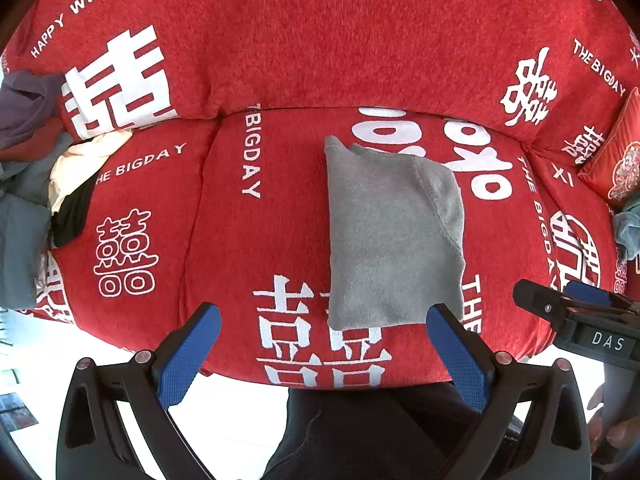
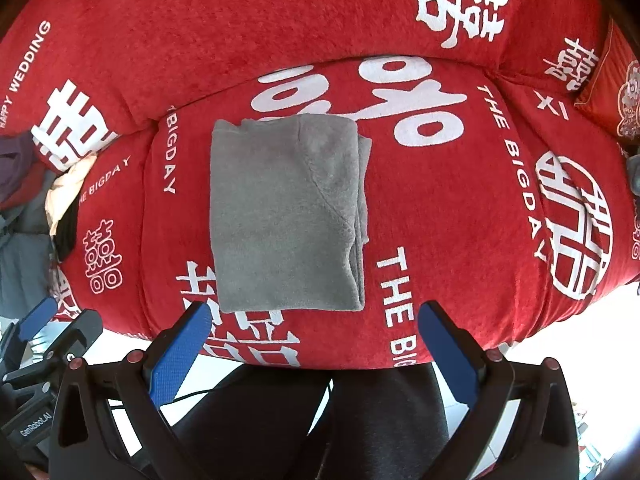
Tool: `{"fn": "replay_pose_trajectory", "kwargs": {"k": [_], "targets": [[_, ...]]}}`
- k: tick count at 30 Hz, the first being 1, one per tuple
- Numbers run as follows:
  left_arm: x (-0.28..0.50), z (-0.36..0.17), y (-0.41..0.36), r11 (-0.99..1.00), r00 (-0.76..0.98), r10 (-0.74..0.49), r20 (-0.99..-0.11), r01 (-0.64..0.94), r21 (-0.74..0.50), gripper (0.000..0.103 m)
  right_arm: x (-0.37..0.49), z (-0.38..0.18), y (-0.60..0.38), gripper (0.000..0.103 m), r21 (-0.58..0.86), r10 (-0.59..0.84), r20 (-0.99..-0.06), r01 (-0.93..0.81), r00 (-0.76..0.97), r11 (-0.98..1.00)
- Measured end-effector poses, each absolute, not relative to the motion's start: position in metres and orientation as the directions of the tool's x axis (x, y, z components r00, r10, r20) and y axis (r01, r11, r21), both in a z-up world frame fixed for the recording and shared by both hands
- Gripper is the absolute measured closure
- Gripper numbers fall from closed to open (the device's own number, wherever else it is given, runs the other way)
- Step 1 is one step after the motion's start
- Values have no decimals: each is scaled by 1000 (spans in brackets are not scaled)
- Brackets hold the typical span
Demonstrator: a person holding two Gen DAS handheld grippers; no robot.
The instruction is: Fold small clothes
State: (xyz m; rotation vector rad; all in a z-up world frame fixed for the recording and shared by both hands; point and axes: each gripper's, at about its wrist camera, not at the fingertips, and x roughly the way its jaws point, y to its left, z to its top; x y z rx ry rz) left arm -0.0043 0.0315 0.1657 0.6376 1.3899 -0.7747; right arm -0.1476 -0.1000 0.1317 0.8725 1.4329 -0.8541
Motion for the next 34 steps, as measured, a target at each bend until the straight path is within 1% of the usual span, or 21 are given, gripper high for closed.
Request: {"fn": "replay_pose_trajectory", "kwargs": {"k": [30, 34], "targets": [[-14, 172, 42, 617, 39, -97, -995, 786, -29, 0, -147, 144, -85, 0, -56, -37, -998, 867, -43, 496], [-13, 175, 43, 626, 41, -127, -991, 779, -47, 0, -146, 145, -84, 0, -58, -40, -998, 865, -43, 499]]}}
